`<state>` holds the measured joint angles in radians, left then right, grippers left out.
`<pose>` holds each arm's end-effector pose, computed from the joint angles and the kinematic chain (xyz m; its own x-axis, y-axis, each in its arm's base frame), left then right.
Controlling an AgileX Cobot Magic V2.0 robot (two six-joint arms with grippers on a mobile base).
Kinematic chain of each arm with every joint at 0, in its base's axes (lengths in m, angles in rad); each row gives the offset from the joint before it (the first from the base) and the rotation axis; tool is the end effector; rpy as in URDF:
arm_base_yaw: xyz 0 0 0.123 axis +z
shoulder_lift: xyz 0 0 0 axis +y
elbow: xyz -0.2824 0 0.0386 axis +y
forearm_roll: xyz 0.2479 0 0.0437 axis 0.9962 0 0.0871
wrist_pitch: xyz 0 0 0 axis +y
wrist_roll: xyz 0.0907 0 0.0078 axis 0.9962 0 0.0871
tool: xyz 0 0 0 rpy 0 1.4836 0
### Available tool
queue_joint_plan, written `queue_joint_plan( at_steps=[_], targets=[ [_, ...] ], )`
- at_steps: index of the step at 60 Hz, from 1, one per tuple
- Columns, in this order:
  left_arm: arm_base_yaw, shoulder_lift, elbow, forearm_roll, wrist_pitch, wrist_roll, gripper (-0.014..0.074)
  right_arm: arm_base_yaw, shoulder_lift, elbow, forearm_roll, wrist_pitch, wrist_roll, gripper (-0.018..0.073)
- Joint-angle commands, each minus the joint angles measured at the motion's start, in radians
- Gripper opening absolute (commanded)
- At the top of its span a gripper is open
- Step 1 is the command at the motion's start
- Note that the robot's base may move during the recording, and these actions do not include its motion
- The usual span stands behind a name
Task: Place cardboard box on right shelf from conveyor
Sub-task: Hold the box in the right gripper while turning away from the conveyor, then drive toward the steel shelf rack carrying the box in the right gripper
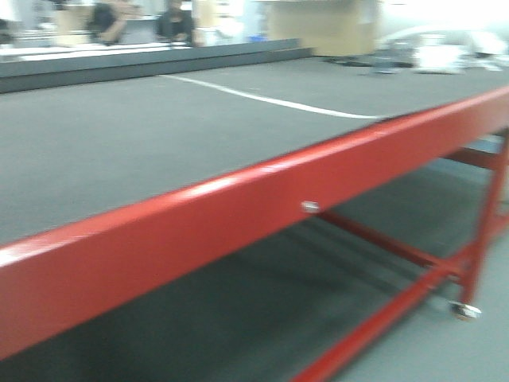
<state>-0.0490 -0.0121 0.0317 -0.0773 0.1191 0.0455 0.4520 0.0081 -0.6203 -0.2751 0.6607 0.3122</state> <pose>0.0567 -0.0036 0.1922 -0.0529 -0.0287 -0.9982 0.0565 0.9979 -0.0317 -0.0066 -0.0201 0.3471 0.0251 0.1139 -0.9932 -0.2845 0.9532 0.1021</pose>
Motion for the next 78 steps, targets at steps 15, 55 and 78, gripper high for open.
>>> queue_joint_plan(
  at_steps=[15, 55, 78],
  targets=[
    [0.001, -0.015, 0.008, -0.006, -0.086, 0.000, -0.0116, -0.005, 0.018, -0.024, -0.024, -0.104, -0.012, 0.0150],
    [0.001, -0.015, 0.008, -0.006, -0.086, 0.000, -0.0116, -0.005, 0.018, -0.024, -0.024, -0.104, -0.012, 0.0150],
    [0.001, -0.015, 0.008, -0.006, -0.086, 0.000, -0.0116, -0.005, 0.018, -0.024, -0.024, -0.104, -0.012, 0.0150]
  ],
)
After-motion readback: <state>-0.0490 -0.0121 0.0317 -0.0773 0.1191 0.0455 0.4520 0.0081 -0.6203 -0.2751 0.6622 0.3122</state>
